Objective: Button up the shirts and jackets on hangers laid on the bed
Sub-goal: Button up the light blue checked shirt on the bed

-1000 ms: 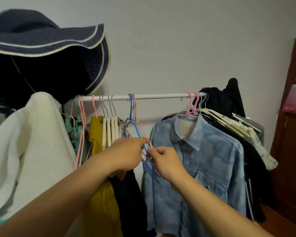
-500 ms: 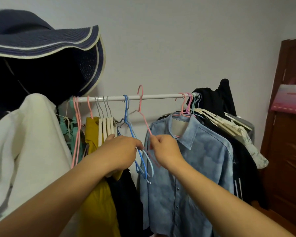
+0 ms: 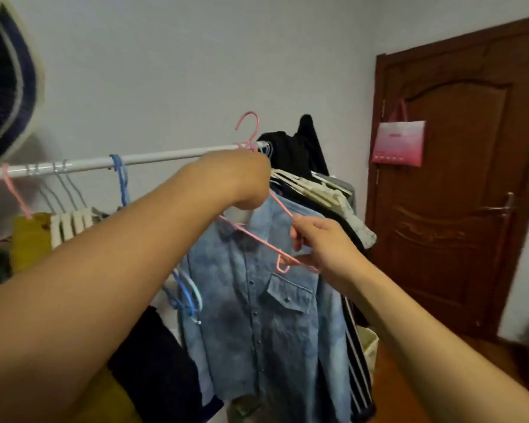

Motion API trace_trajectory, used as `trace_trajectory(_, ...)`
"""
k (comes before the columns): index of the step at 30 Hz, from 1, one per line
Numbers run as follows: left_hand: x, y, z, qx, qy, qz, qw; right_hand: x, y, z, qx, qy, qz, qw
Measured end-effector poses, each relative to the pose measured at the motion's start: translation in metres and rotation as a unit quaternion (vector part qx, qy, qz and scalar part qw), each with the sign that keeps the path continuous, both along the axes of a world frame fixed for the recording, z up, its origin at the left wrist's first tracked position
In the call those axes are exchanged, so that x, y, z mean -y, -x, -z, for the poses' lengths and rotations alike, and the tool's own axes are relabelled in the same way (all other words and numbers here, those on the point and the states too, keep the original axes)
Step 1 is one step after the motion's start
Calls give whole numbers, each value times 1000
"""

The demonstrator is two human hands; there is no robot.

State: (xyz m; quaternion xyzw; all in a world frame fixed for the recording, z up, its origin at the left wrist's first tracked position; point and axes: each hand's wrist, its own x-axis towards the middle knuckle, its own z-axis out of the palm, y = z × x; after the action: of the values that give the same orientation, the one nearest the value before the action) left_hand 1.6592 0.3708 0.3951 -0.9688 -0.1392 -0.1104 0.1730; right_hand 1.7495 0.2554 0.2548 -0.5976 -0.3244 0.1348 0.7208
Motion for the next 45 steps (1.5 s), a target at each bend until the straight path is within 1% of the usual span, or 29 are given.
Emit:
trace_trajectory(2, 40, -33, -17, 29, -12, 57, 998, 38, -2, 7, -17, 7, 1, 1000)
trace_trajectory(4, 83, -61, -20, 74, 17, 134, 988, 93, 3, 30, -41, 27, 23, 999)
trace_trajectory(5, 105, -70, -15, 100, 58, 182, 976, 126, 8, 45, -54, 47, 35, 997)
trace_trajectory(6, 128, -75, -3, 120, 119, 232, 958, 161, 17, 62, -63, 79, 51, 994)
trace_trajectory(8, 177, -67, 38, 134, 244, 332, 901, 235, 44, 97, -81, 137, 95, 983)
trace_trajectory(10, 232, -38, 99, 106, 351, 415, 833, 309, 90, 135, -142, 136, 146, 970)
trace_trajectory(12, 281, 1, 165, 45, 461, 441, 769, 378, 147, 177, -210, 121, 215, 946)
trace_trajectory(13, 307, 15, 200, 1, 495, 440, 749, 412, 181, 201, -246, 101, 255, 930)
trace_trajectory(14, 334, 27, 239, -49, 516, 430, 739, 442, 222, 225, -281, 74, 290, 912)
trace_trajectory(16, 399, 57, 311, -136, 532, 404, 732, 495, 309, 269, -327, -1, 353, 877)
trace_trajectory(18, 468, 99, 369, -216, 525, 408, 715, 535, 397, 304, -373, -55, 428, 822)
trace_trajectory(20, 533, 159, 414, -279, 495, 437, 698, 560, 484, 333, -413, -100, 504, 752)
trace_trajectory(22, 585, 222, 451, -333, 463, 448, 689, 573, 559, 358, -443, -146, 575, 672)
trace_trajectory(24, 621, 284, 482, -419, 416, 455, 667, 574, 624, 379, -465, -191, 641, 580)
trace_trajectory(25, 633, 312, 496, -466, 383, 463, 649, 570, 653, 390, -471, -215, 666, 537)
trace_trajectory(27, 651, 359, 521, -548, 318, 491, 599, 560, 709, 407, -473, -255, 709, 457)
trace_trajectory(29, 672, 394, 541, -605, 245, 524, 547, 546, 762, 425, -466, -289, 749, 373)
trace_trajectory(30, 682, 411, 550, -623, 205, 537, 531, 538, 786, 431, -462, -304, 766, 328)
trace_trajectory(32, 701, 444, 563, -637, 142, 557, 514, 515, 831, 438, -451, -322, 796, 242)
trace_trajectory(34, 724, 475, 577, -627, 134, 591, 489, 490, 870, 444, -430, -333, 826, 150)
trace_trajectory(36, 746, 507, 582, -625, 112, 614, 468, 463, 902, 445, -395, -361, 841, 81)
trace_trajectory(38, 760, 545, 578, -638, 88, 619, 450, 443, 933, 444, -371, -372, 851, 23)
trace_trajectory(40, 768, 590, 567, -639, 92, 637, 422, 432, 967, 439, -338, -375, 863, -17)
trace_trajectory(43, 763, 665, 545, -639, 92, 676, 354, 433, 1030, 427, -286, -378, 880, -33)
trace_trajectory(45, 753, 715, 538, -642, 85, 687, 329, 441, 1082, 428, -270, -366, 890, -28)
